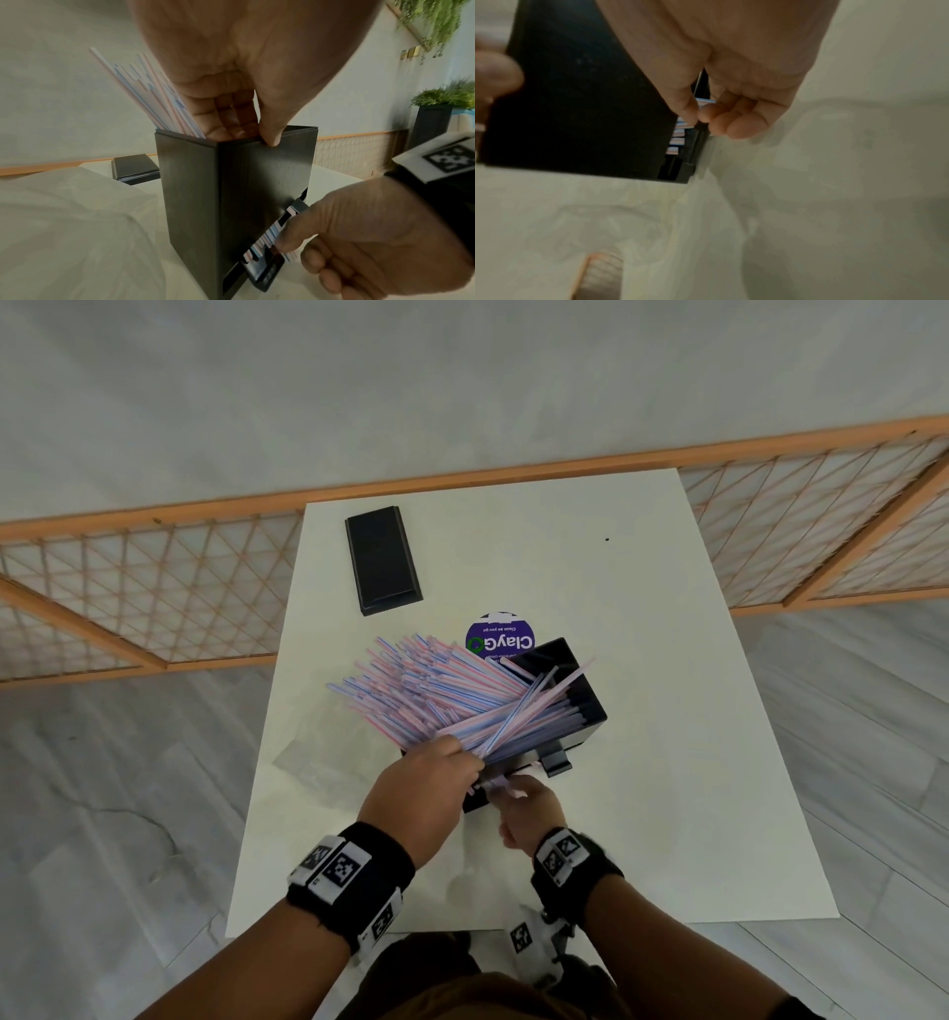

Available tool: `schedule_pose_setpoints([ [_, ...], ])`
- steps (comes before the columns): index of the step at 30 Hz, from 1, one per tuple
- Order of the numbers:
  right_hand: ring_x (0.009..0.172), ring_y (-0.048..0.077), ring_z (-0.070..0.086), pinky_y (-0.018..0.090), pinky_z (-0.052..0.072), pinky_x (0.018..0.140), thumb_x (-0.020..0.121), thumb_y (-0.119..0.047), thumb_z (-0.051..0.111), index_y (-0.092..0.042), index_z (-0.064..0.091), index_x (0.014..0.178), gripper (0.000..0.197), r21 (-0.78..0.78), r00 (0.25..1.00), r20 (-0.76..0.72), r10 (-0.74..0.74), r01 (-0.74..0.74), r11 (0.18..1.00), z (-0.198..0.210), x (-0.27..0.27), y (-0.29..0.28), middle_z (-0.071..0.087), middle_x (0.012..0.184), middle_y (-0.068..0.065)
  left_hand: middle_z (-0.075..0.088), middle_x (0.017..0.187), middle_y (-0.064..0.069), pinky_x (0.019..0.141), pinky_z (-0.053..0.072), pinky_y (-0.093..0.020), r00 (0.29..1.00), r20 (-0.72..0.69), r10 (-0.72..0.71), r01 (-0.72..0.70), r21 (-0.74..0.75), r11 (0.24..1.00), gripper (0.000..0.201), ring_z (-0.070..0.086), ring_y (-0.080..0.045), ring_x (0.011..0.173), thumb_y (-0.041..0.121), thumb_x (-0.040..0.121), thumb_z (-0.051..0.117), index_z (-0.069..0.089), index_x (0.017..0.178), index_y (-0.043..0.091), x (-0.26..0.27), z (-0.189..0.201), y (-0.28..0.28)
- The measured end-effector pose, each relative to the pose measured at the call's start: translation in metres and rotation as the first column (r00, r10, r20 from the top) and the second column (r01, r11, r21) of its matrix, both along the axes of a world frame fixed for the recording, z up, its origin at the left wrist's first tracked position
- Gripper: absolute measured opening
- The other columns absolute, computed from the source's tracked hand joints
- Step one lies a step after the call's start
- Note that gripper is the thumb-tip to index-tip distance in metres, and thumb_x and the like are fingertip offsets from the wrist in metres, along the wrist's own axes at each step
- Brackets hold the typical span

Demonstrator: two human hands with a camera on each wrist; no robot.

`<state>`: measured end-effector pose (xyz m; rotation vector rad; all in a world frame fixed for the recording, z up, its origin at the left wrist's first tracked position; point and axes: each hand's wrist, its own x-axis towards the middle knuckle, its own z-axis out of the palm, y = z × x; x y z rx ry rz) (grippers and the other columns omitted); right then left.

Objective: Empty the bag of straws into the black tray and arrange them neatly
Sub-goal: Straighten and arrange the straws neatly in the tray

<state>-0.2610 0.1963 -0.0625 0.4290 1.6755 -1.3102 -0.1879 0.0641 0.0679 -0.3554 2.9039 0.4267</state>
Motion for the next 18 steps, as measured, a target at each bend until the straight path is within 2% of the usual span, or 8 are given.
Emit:
schedule_pose_setpoints([
  [1, 0.046, 0.02, 0.044, 0.026, 0.039, 0.052, 0.088, -0.028, 0.074, -0.024, 0.063, 0.091, 0.012, 0.037, 0.993, -0.077, 0.086, -0.084, 0.996, 0.001, -0.001, -0.001, 0.055, 0.067, 0.007, 0.055, 0.098, 0.005, 0.068, 0.056, -0.039, 1.0, 0.005, -0.003, 0.003, 0.001, 1.0, 0.016, 0.06, -0.023, 0.084, 0.013, 0.092, 0.065, 0.066, 0.097, 0.027, 0.0, -0.001, 0.0],
  [3, 0.058, 0.014, 0.052, 0.021, 0.041, 0.06, 0.085, -0.037, 0.076, -0.025, 0.067, 0.079, 0.016, 0.14, 0.929, -0.236, 0.286, -0.258, 0.956, 0.004, -0.004, -0.002, 0.059, 0.071, -0.004, 0.055, 0.1, 0.006, 0.069, 0.057, -0.038, 1.0, 0.011, -0.009, 0.009, -0.002, 1.0, 0.019, 0.06, -0.022, 0.086, 0.012, 0.09, 0.066, 0.066, 0.099, 0.028, 0.0, -0.002, 0.0],
  [5, 0.065, 0.004, 0.057, 0.011, 0.04, 0.058, 0.09, -0.04, 0.072, -0.02, 0.072, 0.089, 0.021, 0.22, 0.846, -0.301, 0.439, -0.387, 0.896, 0.012, -0.008, -0.003, 0.063, 0.075, -0.01, 0.055, 0.1, 0.006, 0.067, 0.056, -0.036, 1.0, 0.01, -0.003, 0.003, -0.006, 1.0, 0.019, 0.061, -0.022, 0.086, 0.013, 0.09, 0.067, 0.066, 0.099, 0.03, 0.0, -0.003, 0.0],
  [6, 0.07, 0.006, 0.06, 0.012, 0.043, 0.062, 0.091, -0.043, 0.07, -0.017, 0.074, 0.095, 0.027, 0.257, 0.812, -0.312, 0.493, -0.427, 0.867, 0.011, -0.009, -0.003, 0.066, 0.079, -0.008, 0.055, 0.099, 0.007, 0.065, 0.056, -0.035, 1.0, 0.009, 0.001, -0.001, -0.009, 1.0, 0.018, 0.061, -0.022, 0.086, 0.014, 0.09, 0.067, 0.066, 0.098, 0.031, 0.0, -0.003, 0.0],
  [9, 0.097, 0.024, 0.068, 0.03, 0.053, 0.084, 0.096, -0.051, 0.057, -0.02, 0.073, 0.106, 0.037, 0.39, 0.694, -0.352, 0.628, -0.502, 0.772, 0.016, -0.011, -0.002, 0.074, 0.104, 0.003, 0.056, 0.097, 0.007, 0.062, 0.053, -0.034, 1.0, -0.008, 0.009, -0.009, -0.008, 1.0, 0.018, 0.062, -0.022, 0.084, 0.014, 0.09, 0.068, 0.067, 0.096, 0.031, -0.001, -0.003, -0.001],
  [11, 0.109, 0.027, 0.066, 0.031, 0.052, 0.092, 0.1, -0.051, 0.047, -0.023, 0.07, 0.118, 0.04, 0.468, 0.606, -0.369, 0.704, -0.533, 0.705, 0.018, -0.011, 0.001, 0.072, 0.118, 0.004, 0.057, 0.1, 0.008, 0.066, 0.054, -0.034, 1.0, -0.012, 0.007, -0.007, 0.005, 1.0, 0.02, 0.062, -0.021, 0.086, 0.013, 0.092, 0.066, 0.067, 0.099, 0.031, -0.002, -0.004, -0.001],
  [14, 0.111, 0.027, 0.066, 0.033, 0.053, 0.092, 0.104, -0.052, 0.037, -0.025, 0.066, 0.124, 0.044, 0.563, 0.492, -0.409, 0.768, -0.527, 0.637, 0.017, -0.009, 0.007, 0.071, 0.12, 0.004, 0.058, 0.103, 0.008, 0.069, 0.057, -0.036, 1.0, -0.015, 0.005, -0.005, 0.016, 1.0, 0.023, 0.062, -0.021, 0.089, 0.012, 0.093, 0.066, 0.068, 0.104, 0.032, -0.002, -0.004, -0.002],
  [18, 0.111, 0.029, 0.066, 0.036, 0.053, 0.093, 0.107, -0.046, 0.029, -0.018, 0.063, 0.125, 0.048, 0.635, 0.425, -0.331, 0.843, -0.56, 0.532, 0.014, -0.007, 0.015, 0.07, 0.121, 0.008, 0.055, 0.094, 0.007, 0.061, 0.05, -0.032, 1.0, -0.024, -0.003, 0.003, 0.0, 1.0, 0.019, 0.061, -0.023, 0.081, 0.011, 0.091, 0.07, 0.065, 0.092, 0.029, -0.001, 0.001, -0.001],
])
